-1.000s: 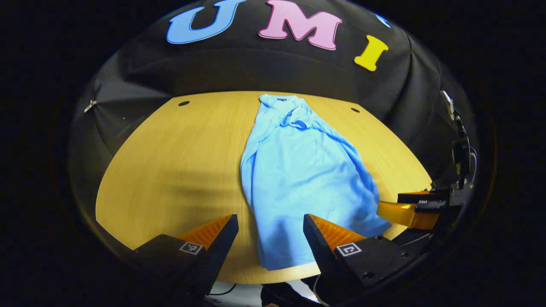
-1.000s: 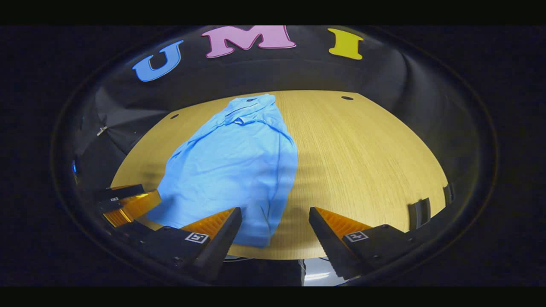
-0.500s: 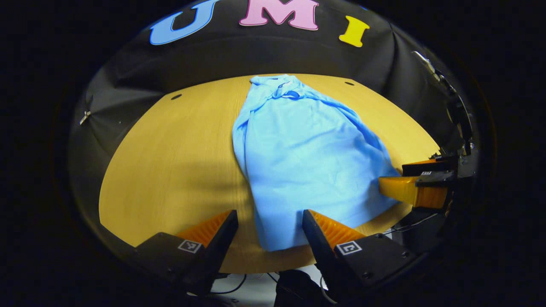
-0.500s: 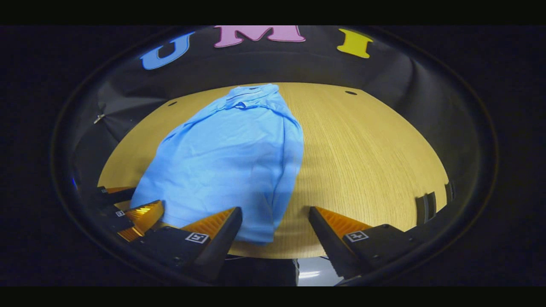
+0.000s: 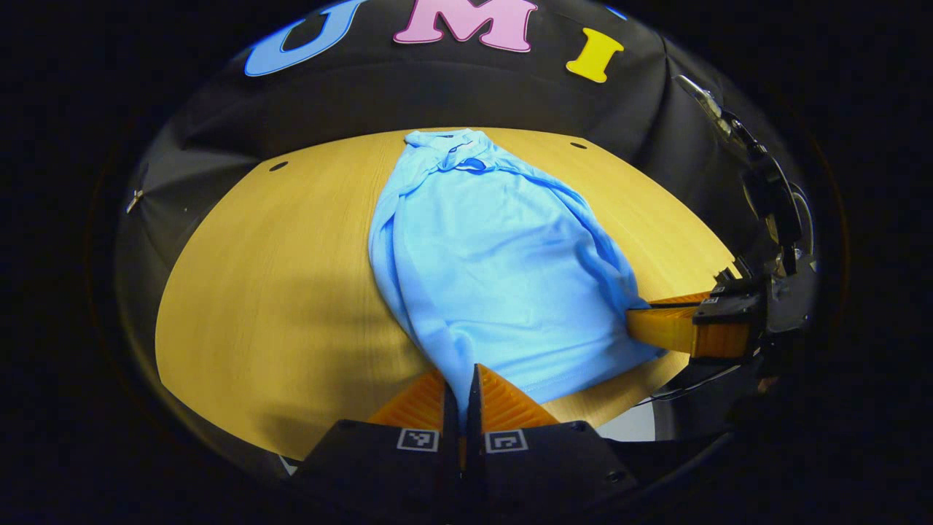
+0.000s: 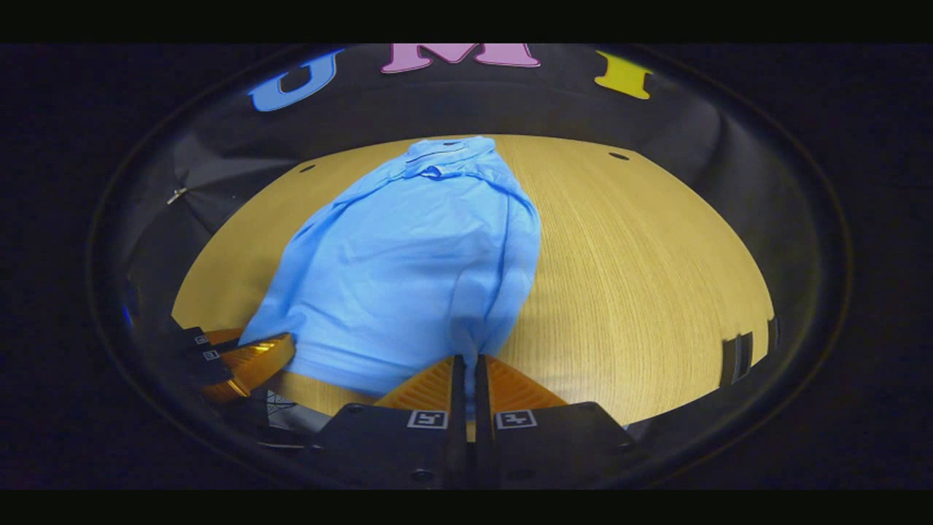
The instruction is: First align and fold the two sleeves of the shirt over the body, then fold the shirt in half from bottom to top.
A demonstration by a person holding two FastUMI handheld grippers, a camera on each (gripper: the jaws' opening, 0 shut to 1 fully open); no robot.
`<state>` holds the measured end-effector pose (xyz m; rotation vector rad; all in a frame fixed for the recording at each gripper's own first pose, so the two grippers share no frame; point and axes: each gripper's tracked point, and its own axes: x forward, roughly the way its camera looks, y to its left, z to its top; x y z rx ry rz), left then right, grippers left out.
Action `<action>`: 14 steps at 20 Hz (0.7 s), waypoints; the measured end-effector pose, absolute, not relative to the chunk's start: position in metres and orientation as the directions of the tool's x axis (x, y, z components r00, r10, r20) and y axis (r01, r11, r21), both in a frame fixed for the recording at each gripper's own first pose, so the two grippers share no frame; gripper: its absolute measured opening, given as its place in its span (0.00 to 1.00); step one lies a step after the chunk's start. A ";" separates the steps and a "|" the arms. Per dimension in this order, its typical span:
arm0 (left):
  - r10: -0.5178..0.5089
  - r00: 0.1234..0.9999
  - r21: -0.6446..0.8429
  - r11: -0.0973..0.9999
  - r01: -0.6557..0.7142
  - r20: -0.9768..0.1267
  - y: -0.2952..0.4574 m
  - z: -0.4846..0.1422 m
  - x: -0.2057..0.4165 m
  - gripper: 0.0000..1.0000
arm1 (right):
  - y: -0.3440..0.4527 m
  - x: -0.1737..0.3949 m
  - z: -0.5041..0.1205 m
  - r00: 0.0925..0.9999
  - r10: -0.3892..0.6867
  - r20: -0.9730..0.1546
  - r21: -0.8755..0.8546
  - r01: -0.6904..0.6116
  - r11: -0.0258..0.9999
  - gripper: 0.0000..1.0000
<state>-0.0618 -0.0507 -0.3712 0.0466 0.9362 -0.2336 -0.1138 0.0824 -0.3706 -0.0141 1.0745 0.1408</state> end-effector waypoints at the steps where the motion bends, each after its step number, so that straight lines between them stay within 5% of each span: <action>1: -0.191 0.559 -0.078 0.972 0.220 -0.807 -0.051 -0.371 -0.063 0.07 | 0.082 -0.113 -0.370 0.460 0.125 -0.879 0.074 -0.128 0.989 0.06; 3: -0.216 0.535 -0.102 0.967 0.235 -0.817 -0.051 -0.370 -0.063 0.07 | 0.084 -0.115 -0.371 0.427 0.172 -0.888 0.127 -0.132 0.983 0.11; 4: -0.221 0.524 -0.102 0.964 0.247 -0.822 -0.051 -0.370 -0.063 0.07 | 0.086 -0.118 -0.370 0.405 0.194 -0.894 0.153 -0.132 0.979 0.00; 7: -0.224 0.500 -0.118 0.965 0.235 -0.837 -0.050 -0.368 -0.060 0.06 | 0.084 -0.116 -0.368 0.378 0.209 -0.902 0.164 -0.148 0.975 0.05; 14: -0.217 0.546 -0.098 0.966 0.239 -0.809 -0.049 -0.322 -0.026 0.06 | 0.088 -0.071 -0.321 0.453 0.249 -0.856 0.161 -0.225 0.961 0.05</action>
